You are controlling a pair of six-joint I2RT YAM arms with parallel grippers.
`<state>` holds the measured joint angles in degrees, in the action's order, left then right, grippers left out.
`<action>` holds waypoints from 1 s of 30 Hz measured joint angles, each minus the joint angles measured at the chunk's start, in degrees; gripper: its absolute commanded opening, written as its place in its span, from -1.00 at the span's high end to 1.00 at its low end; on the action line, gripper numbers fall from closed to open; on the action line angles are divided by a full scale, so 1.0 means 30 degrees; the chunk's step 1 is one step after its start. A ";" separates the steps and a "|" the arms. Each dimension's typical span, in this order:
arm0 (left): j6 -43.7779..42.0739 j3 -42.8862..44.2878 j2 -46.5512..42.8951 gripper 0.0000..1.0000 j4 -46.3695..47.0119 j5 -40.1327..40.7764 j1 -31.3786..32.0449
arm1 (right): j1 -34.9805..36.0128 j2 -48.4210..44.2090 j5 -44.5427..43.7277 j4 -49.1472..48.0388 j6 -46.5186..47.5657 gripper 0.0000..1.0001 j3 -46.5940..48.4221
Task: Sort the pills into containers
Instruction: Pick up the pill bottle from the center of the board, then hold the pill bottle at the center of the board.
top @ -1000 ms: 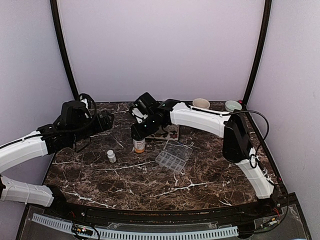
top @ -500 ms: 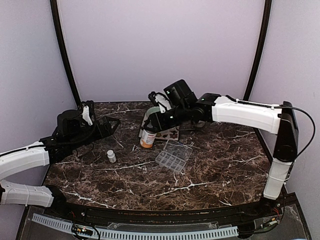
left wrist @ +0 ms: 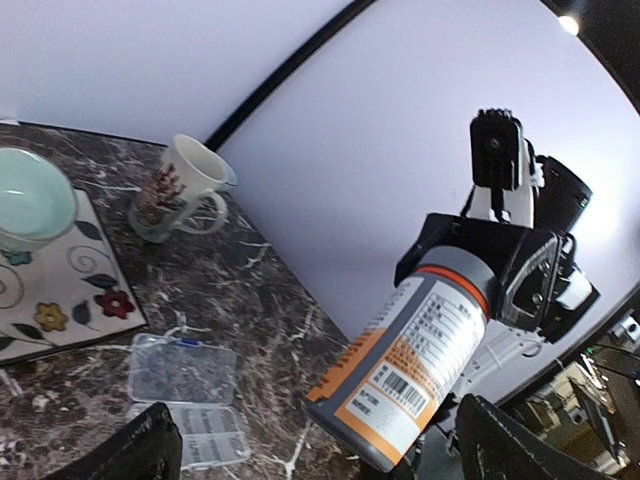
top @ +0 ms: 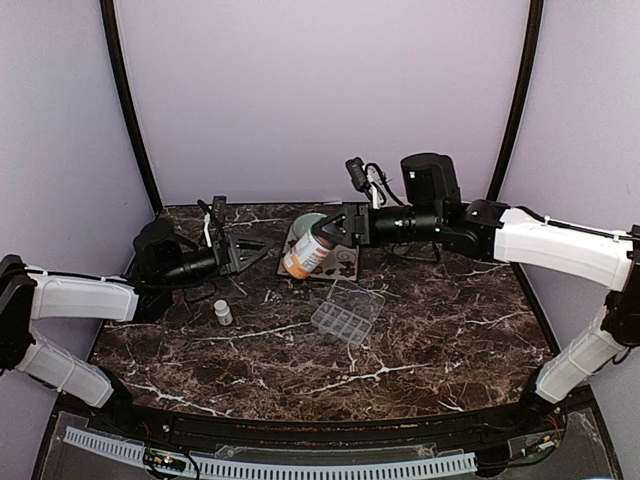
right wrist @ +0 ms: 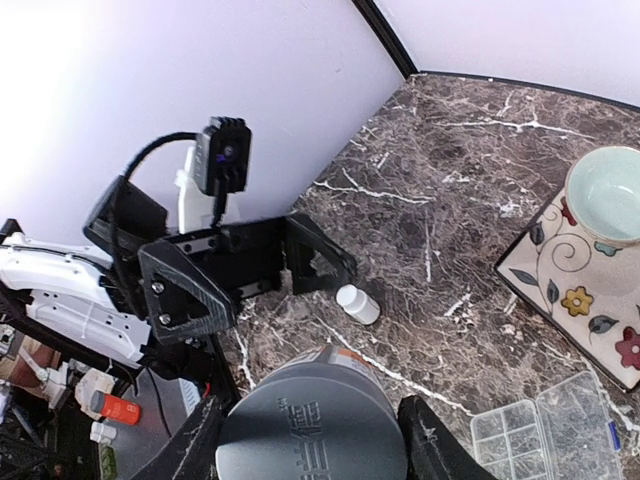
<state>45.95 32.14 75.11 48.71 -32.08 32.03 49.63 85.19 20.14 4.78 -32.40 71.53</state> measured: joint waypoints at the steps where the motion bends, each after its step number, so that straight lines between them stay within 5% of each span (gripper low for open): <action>1: 0.0517 0.0007 0.0634 -0.98 0.1166 -0.0918 0.0000 | -0.0051 -0.0131 0.0182 -0.0350 -0.0226 0.76 -0.0124; 13: 0.4167 0.0729 0.3366 -0.98 0.7701 -0.5107 0.0000 | -0.0233 -0.0503 0.1457 -0.2703 -0.1814 0.76 -0.1027; 30: 0.5770 0.1195 0.4524 -0.98 1.0178 -0.6492 0.0117 | -0.0335 0.0306 0.2667 -0.5319 -0.3497 0.77 -0.1100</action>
<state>63.26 35.73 88.68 79.24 -51.55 32.38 48.62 86.11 28.14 -11.18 -42.89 68.23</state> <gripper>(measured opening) 0.989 0.510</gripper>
